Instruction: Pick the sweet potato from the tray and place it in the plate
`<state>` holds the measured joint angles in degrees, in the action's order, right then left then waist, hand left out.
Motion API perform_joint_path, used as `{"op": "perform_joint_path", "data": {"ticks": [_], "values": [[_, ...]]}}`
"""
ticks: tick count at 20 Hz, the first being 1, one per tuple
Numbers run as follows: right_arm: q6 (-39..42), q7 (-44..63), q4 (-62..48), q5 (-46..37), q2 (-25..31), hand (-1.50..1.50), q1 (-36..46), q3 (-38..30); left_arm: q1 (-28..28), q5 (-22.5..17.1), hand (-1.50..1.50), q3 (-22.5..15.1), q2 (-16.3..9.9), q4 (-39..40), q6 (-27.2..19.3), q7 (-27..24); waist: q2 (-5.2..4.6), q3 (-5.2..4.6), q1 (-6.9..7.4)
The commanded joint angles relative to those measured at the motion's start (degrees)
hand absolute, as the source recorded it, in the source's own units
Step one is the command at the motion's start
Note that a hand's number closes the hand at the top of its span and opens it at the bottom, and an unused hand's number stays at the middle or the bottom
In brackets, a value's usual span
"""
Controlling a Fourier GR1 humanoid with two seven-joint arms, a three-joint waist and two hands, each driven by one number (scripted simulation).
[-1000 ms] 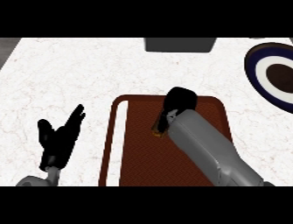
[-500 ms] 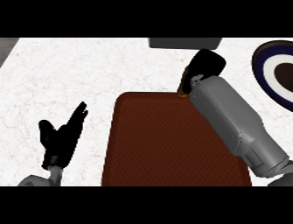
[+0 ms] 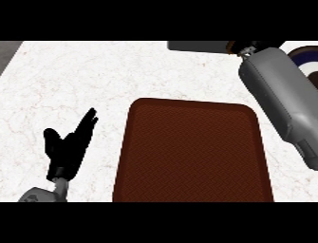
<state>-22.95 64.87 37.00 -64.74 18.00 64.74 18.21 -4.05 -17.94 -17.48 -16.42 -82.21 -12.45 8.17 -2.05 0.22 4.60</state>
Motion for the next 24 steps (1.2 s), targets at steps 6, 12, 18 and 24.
{"op": "perform_joint_path", "data": {"ticks": [6, 12, 18, 24], "values": [[-22.84, 16.33, -2.04, -12.31, 3.43, 1.50, 0.11, -7.46, 1.47, 0.03, 0.00, -0.29, 0.03, 0.60, -0.04, 0.78, 0.04, -0.05, -0.61], [-33.67, 15.40, -0.52, -18.30, 5.35, 1.50, -3.45, -14.56, 2.32, -0.69, 0.00, 0.64, -0.14, 1.49, 0.35, 0.64, 0.16, -0.07, -2.06], [-40.49, 16.95, -2.73, -26.89, 6.63, 1.50, -10.79, -22.07, 1.94, -0.71, 0.00, 1.31, -0.79, 0.14, 0.15, 1.66, 0.57, -0.07, -2.97], [-46.63, 14.49, -2.28, -30.51, 11.28, 1.50, -15.97, -33.02, 3.86, -0.54, 0.00, 0.97, 0.25, 0.82, 0.26, 0.07, 0.73, -0.07, -3.38]]}}
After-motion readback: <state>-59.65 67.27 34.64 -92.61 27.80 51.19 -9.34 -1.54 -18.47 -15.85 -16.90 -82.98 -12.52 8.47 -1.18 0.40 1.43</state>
